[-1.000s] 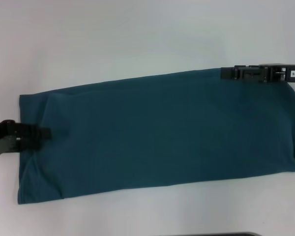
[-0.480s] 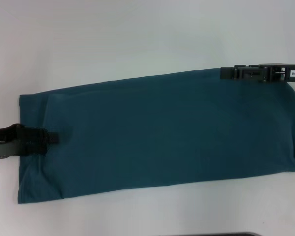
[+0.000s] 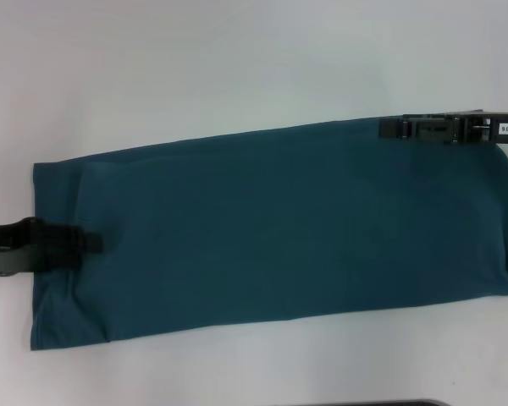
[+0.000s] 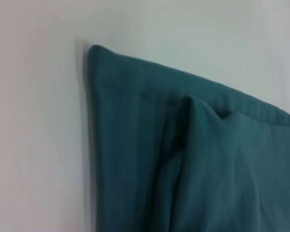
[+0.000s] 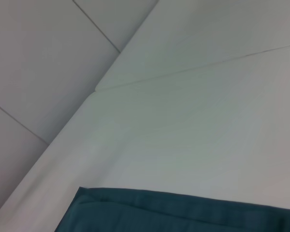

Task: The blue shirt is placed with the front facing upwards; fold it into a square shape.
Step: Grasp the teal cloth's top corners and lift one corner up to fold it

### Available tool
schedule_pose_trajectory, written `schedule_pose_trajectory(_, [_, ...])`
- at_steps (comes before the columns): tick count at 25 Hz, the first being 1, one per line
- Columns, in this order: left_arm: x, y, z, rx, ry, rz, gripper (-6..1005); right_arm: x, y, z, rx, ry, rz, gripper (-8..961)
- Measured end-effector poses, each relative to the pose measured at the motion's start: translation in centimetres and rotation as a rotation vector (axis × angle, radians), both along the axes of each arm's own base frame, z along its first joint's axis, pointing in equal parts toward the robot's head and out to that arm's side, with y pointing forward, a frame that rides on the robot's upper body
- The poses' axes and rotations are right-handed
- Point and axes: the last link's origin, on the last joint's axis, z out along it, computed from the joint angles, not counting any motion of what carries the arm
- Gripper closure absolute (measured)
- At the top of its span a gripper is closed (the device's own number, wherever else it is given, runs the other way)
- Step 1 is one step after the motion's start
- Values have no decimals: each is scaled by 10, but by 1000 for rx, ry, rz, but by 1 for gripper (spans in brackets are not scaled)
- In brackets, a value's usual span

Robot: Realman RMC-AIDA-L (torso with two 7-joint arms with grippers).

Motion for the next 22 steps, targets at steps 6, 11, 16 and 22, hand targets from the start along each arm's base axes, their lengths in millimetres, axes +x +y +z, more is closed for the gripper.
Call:
schedule_pose_trajectory(6, [4, 0, 4, 5, -17, -18, 433, 0, 0, 0, -1, 1, -1, 59])
schedule_pose_trajectory(11, [6, -1, 24, 48, -60, -29, 434, 0, -1, 0, -3, 2, -1, 58])
schedule_pose_trajectory(16, [6, -1, 29, 52, -61, -25, 434, 1, -1, 0, -3, 2, -3, 59])
schedule_pose_trajectory(22, [7, 0, 21, 34, -52, -15, 434, 2, -2, 0, -1, 1, -7, 59])
